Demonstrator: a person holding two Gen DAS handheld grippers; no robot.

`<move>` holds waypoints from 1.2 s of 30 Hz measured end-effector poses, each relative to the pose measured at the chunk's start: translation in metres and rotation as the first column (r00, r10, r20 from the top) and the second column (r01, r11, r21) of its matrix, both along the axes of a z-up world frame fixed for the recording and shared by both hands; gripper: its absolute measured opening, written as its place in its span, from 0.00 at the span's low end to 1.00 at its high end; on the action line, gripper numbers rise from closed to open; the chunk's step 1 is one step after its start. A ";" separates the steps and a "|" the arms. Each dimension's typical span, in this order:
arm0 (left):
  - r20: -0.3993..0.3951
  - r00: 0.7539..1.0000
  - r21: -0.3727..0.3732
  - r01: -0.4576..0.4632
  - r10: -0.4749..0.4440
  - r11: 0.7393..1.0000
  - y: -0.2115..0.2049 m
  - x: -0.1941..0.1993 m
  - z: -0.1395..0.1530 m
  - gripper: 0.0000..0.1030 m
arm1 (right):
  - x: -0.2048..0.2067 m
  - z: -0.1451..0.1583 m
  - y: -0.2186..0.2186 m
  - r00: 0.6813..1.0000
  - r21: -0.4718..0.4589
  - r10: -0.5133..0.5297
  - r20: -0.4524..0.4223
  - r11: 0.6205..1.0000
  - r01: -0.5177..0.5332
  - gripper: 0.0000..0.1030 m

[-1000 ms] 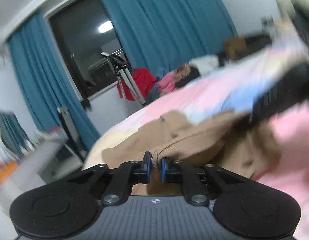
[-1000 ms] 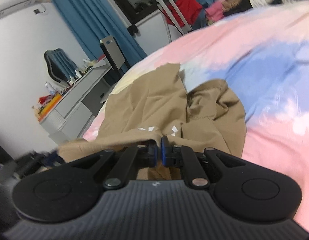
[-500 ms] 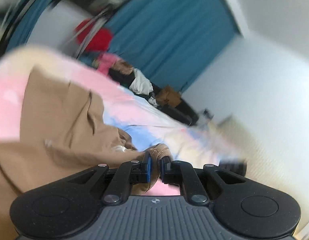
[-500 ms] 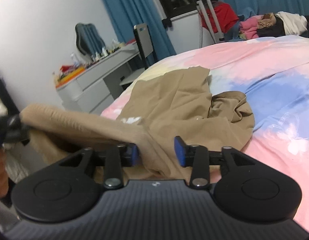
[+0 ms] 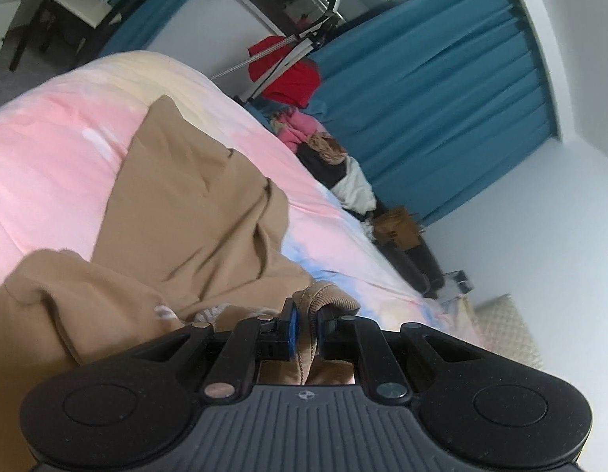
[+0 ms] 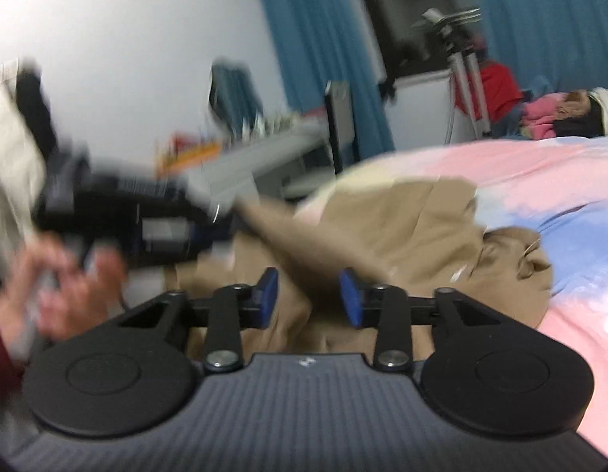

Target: Fold clothes

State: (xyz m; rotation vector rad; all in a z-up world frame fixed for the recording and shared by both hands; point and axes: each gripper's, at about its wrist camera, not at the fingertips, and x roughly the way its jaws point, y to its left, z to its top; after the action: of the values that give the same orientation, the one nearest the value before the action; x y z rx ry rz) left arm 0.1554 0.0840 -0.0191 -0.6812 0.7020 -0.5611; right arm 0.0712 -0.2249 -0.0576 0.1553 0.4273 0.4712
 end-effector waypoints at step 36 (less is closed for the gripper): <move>0.247 0.969 0.719 -0.170 -0.019 0.674 -0.113 -0.077 -0.020 0.27 | 0.069 -0.037 -0.047 0.940 0.209 -0.257 -0.223 0.930 0.304 0.32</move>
State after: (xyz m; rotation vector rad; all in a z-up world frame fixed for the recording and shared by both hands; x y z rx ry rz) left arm 0.0789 -0.0291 -0.0389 0.1305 0.6019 -0.2246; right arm 0.1400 -0.2720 -0.0951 0.4944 0.5274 0.2222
